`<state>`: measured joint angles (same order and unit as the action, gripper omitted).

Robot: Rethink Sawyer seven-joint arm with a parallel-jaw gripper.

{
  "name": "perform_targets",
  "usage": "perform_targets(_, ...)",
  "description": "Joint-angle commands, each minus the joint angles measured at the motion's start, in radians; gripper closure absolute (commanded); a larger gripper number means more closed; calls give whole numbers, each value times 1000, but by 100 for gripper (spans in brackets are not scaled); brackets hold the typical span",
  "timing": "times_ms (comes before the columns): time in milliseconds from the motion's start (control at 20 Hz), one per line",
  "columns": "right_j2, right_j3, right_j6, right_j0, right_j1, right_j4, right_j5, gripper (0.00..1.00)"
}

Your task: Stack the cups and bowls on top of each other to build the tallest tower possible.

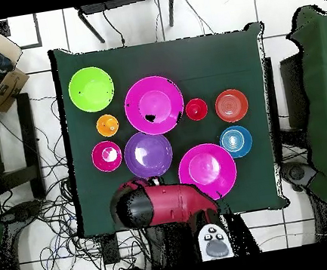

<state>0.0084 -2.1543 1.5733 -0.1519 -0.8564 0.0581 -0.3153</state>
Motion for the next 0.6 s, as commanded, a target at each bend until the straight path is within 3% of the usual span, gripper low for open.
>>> perform_targets(50, 51, 99, 13, -35, 148, 120, 61, 0)
perform_targets(600, 67, 184, -5, -103, 207, 251, 46, 0)
